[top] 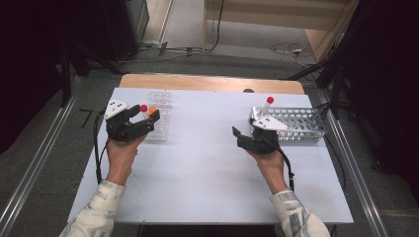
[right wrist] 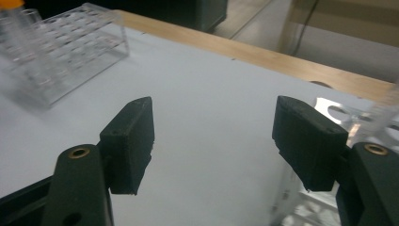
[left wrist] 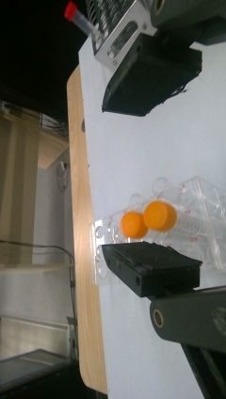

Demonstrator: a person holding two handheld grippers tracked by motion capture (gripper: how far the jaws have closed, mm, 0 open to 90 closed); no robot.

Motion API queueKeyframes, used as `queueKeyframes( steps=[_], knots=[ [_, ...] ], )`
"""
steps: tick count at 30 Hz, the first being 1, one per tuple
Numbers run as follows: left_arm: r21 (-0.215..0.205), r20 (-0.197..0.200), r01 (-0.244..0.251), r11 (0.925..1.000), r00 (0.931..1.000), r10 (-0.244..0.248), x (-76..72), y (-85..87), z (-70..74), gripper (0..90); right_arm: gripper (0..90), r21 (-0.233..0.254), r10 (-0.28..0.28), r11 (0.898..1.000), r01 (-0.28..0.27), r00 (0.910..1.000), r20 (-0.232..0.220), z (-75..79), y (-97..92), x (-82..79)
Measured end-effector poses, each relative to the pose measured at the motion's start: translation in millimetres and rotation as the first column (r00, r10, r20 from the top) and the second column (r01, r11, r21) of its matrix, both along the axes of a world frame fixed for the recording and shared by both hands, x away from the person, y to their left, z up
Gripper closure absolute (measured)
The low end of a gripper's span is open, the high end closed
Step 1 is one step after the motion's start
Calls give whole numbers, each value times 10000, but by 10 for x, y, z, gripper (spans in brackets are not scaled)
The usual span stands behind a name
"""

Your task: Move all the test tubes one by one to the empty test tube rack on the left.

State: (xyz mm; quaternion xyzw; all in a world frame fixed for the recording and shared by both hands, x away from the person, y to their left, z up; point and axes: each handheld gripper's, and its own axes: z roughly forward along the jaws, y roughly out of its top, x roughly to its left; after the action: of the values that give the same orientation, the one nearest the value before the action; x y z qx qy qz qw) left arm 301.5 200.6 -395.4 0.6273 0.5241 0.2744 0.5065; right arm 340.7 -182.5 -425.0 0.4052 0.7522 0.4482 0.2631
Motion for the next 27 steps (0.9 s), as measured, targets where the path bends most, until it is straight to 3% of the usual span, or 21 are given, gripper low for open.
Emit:
queueKeyframes(
  steps=[5,13,18,21,24,27],
  knots=[
    [-45,196,126,9999,9997,-125,-97,-30,32,259,319,184,-1050,9943,1048,9944,113,29,-235,139],
    [-8,327,204,9998,9993,-204,-169,-35,54,255,377,280,-2454,9692,2448,9692,198,-46,-460,378],
    [-19,373,282,9996,9989,-281,-194,-46,62,255,424,402,-2894,9566,2888,9572,106,-144,-517,551],
    [17,407,285,9996,9988,-285,-200,-51,63,255,431,154,-3005,9536,3006,9537,-97,-179,-510,658],
    [46,393,321,9995,9987,-323,-201,-56,60,256,471,226,-3106,9502,3107,9505,-105,-178,-510,739],
    [61,363,352,9994,9987,-354,-199,-62,54,256,497,-96,-3147,9492,3145,9486,-339,-199,-499,833]
  ],
)
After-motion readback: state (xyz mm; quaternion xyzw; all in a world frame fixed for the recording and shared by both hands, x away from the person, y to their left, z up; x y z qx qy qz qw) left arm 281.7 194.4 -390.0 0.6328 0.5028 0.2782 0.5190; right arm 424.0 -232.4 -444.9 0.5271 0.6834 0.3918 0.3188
